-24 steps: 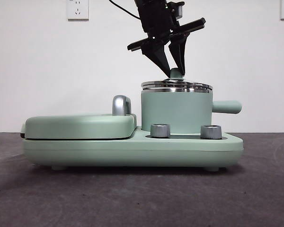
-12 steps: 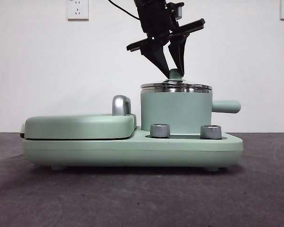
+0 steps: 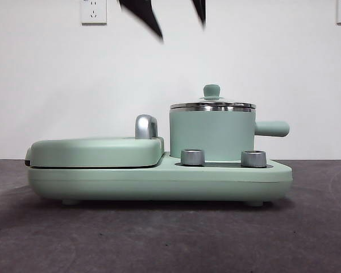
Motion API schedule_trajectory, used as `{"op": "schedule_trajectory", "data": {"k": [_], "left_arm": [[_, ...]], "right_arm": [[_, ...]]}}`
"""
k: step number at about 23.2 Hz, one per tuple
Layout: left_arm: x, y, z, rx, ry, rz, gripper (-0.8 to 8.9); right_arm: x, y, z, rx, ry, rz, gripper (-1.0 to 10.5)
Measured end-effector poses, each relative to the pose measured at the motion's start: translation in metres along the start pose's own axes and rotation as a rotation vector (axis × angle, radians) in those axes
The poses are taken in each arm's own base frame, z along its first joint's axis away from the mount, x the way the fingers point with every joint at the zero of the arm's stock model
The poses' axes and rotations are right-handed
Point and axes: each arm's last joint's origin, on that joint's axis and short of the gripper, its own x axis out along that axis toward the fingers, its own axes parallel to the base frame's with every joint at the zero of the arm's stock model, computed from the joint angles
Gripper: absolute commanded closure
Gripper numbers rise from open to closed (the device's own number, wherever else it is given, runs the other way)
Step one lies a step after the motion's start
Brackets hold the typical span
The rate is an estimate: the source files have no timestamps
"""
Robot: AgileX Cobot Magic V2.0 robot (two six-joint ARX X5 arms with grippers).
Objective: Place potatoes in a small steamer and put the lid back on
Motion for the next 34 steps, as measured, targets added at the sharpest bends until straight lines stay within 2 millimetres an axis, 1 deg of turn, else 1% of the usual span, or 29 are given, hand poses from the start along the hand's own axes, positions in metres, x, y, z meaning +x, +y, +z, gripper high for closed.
{"op": "schedule_trajectory", "data": {"k": [2, 3, 4, 5, 7, 9, 10, 12, 13, 14, 16, 17, 19, 20, 22, 24, 25, 26, 27, 28, 29, 30, 34], "left_arm": [[-0.046, -0.001, -0.001, 0.001, -0.092, -0.012, 3.46], [-0.061, -0.001, -0.002, 0.001, -0.117, -0.016, 3.46], [-0.072, -0.002, -0.006, 0.005, -0.127, -0.021, 3.47], [-0.078, -0.004, -0.009, 0.009, -0.122, -0.025, 3.47], [-0.091, -0.009, -0.023, 0.024, -0.085, -0.037, 3.50], [-0.114, -0.012, -0.049, 0.042, -0.042, -0.049, 3.55], [-0.128, -0.011, -0.065, 0.048, -0.025, -0.053, 3.63], [-0.143, -0.007, -0.087, 0.050, -0.012, -0.041, 3.82], [-0.151, -0.004, -0.103, 0.049, -0.004, -0.018, 3.82], [-0.155, -0.001, -0.115, 0.050, 0.010, 0.000, 3.82], [-0.156, 0.004, -0.140, 0.041, -0.022, 0.004, 3.82], [-0.156, 0.005, -0.147, 0.034, -0.057, 0.000, 3.82], [-0.151, 0.009, -0.169, 0.011, -0.174, -0.018, 3.82], [-0.149, 0.010, -0.178, 0.003, -0.206, -0.024, 3.82], [-0.144, 0.015, -0.207, -0.028, -0.287, -0.041, 3.82], [-0.139, 0.019, -0.229, -0.054, -0.338, -0.055, 3.89], [-0.136, 0.020, -0.239, -0.067, -0.355, -0.060, 4.40], [-0.133, 0.021, -0.246, -0.071, -0.358, -0.061, 5.19], [-0.130, 0.023, -0.254, -0.074, -0.356, -0.061, 6.59], [-0.127, 0.024, -0.259, -0.077, -0.348, -0.060, 8.36], [-0.125, 0.024, -0.262, -0.080, -0.340, -0.059, 7.89], [-0.124, 0.024, -0.264, -0.086, -0.335, -0.057, 8.10], [-0.122, 0.024, -0.263, -0.098, -0.330, -0.058, 8.08]], "right_arm": [[0.000, 0.002, 0.004, 0.006, -0.034, 0.057, 5.3], [0.000, 0.004, 0.006, 0.009, -0.054, 0.092, 5.3], [-0.001, 0.005, 0.009, 0.007, -0.076, 0.129, 5.3], [-0.001, 0.006, 0.011, 0.005, -0.090, 0.151, 5.3], [-0.001, 0.007, 0.012, 0.002, -0.100, 0.171, 5.3], [-0.001, 0.007, 0.012, 0.000, -0.097, 0.186, 5.3], [-0.001, 0.008, 0.012, -0.002, -0.100, 0.196, 5.3], [0.000, 0.008, 0.014, -0.008, -0.102, 0.213, 5.3], [0.001, 0.009, 0.015, -0.011, -0.104, 0.224, 5.3], [0.002, 0.009, 0.017, -0.015, -0.103, 0.235, 5.3], [0.006, 0.010, 0.019, -0.018, -0.097, 0.257, 5.3], [0.007, 0.010, 0.020, -0.018, -0.092, 0.257, 5.3], [0.010, 0.010, 0.022, -0.016, -0.080, 0.255, 5.3], [0.011, 0.010, 0.022, -0.016, -0.077, 0.255, 5.3], [0.013, 0.010, 0.023, -0.023, -0.073, 0.253, 5.3], [0.013, 0.010, 0.023, -0.032, -0.074, 0.252, 5.3], [0.014, 0.010, 0.024, -0.033, -0.075, 0.252, 5.3], [0.014, 0.010, 0.024, -0.035, -0.077, 0.253, 5.4], [0.014, 0.010, 0.025, -0.037, -0.081, 0.254, 6.3], [0.015, 0.010, 0.025, -0.039, -0.085, 0.256, 8.2], [0.015, 0.010, 0.026, -0.039, -0.084, 0.255, 9.8], [0.016, 0.010, 0.026, -0.046, -0.079, 0.253, 9.2], [0.018, 0.010, 0.027, -0.065, -0.077, 0.249, 9.3]]}}
